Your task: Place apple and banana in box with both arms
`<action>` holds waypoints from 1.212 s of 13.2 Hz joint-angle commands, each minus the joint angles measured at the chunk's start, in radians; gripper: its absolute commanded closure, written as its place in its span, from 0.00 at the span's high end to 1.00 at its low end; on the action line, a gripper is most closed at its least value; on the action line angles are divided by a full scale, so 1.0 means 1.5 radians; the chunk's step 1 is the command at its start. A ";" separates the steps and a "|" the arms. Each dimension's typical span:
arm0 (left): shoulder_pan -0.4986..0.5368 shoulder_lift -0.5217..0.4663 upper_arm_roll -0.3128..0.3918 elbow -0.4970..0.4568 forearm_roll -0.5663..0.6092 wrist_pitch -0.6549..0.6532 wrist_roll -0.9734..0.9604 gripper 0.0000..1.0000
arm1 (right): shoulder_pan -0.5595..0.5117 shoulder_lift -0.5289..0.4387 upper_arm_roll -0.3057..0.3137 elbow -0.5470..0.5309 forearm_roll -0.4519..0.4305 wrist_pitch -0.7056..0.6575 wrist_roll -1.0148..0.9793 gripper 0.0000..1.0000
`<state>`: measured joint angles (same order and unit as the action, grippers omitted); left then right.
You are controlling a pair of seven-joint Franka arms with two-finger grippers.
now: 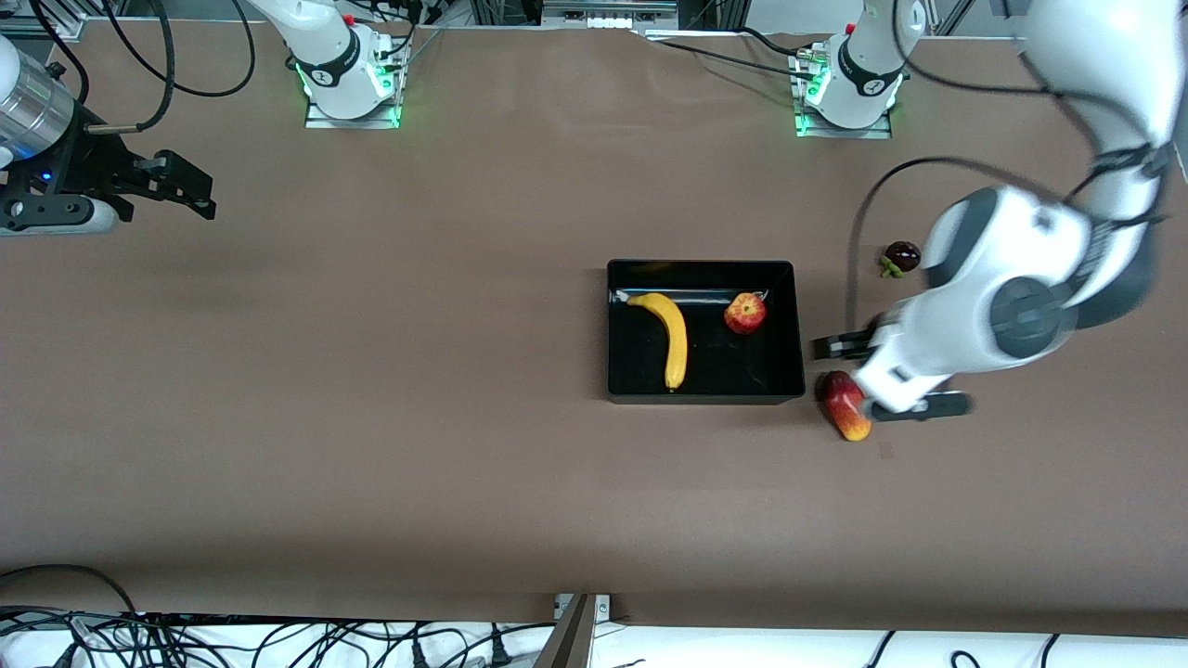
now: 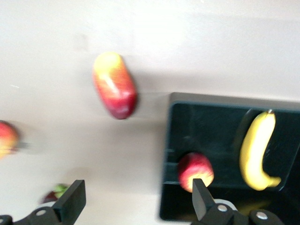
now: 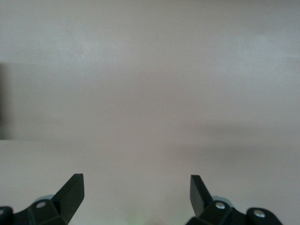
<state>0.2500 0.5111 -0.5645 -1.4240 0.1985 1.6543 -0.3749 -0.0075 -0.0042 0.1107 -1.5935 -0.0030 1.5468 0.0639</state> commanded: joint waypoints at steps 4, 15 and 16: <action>0.019 -0.120 0.037 0.002 0.021 -0.051 0.236 1.00 | -0.006 0.005 0.006 0.012 -0.003 -0.002 0.004 1.00; -0.206 -0.370 0.382 -0.238 -0.109 0.040 0.255 1.00 | -0.006 0.005 0.006 0.012 -0.003 -0.002 0.004 1.00; -0.207 -0.369 0.382 -0.238 -0.108 0.041 0.255 1.00 | -0.006 0.005 0.006 0.012 -0.003 -0.003 0.004 1.00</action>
<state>-0.0380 -0.0143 -0.0130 -1.7437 0.0493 1.6908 -0.0045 -0.0076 -0.0041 0.1107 -1.5933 -0.0030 1.5470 0.0639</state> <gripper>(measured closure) 0.000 0.000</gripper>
